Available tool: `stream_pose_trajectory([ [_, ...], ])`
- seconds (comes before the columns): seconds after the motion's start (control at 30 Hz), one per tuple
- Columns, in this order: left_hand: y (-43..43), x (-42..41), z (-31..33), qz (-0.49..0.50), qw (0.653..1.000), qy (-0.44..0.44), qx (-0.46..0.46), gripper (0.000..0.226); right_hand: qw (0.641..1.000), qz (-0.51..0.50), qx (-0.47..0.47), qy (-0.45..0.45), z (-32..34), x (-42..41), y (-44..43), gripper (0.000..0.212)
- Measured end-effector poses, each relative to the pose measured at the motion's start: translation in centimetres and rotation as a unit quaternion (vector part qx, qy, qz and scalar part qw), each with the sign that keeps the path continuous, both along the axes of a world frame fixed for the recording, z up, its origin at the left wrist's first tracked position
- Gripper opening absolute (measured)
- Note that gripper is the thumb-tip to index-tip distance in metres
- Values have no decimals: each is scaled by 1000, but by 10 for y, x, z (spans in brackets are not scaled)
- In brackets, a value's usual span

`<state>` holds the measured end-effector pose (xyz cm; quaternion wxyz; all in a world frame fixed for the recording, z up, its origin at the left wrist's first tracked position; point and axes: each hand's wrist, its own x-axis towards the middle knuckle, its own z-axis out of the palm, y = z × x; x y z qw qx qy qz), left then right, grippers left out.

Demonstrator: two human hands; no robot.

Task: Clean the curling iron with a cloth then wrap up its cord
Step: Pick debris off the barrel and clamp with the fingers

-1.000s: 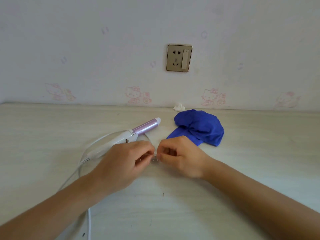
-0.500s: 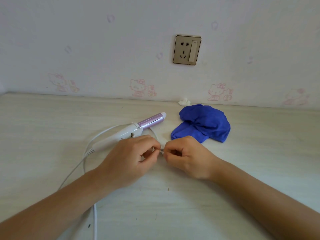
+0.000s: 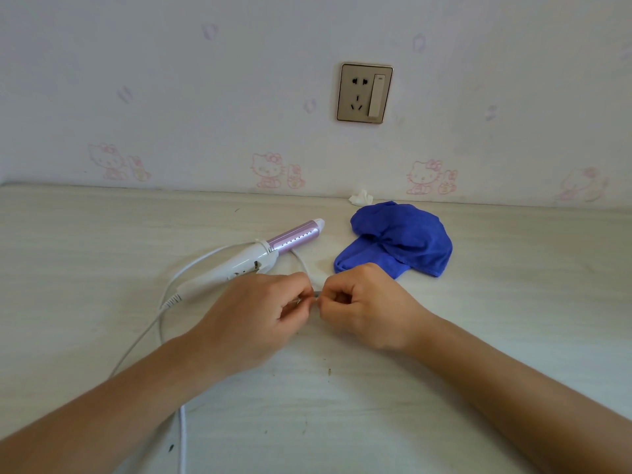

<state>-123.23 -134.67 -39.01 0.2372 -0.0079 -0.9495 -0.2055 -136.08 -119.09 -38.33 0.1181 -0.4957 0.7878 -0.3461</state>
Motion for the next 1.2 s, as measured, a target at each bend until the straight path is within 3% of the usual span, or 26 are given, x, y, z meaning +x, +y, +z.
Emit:
stream_pose_trajectory([
  [0.5, 9, -4, 2, 57, 995, 38, -73, 28, 995, -73, 2, 72, -5, 9, -7, 44],
  [0.9, 11, -4, 0, 65, 998, 11, -4, 16, 995, -70, -47, 53, 2, 6, -1, 42],
  [1.03, 3, -2, 3, 57, 997, 18, 49, 15, 995, -53, -69, 44, 5, -4, 5, 24],
  [1.2, -2, 0, 1, 38, 999, 14, -3, 10, 996, 30, -64, -50, 5, -4, 0, 7],
])
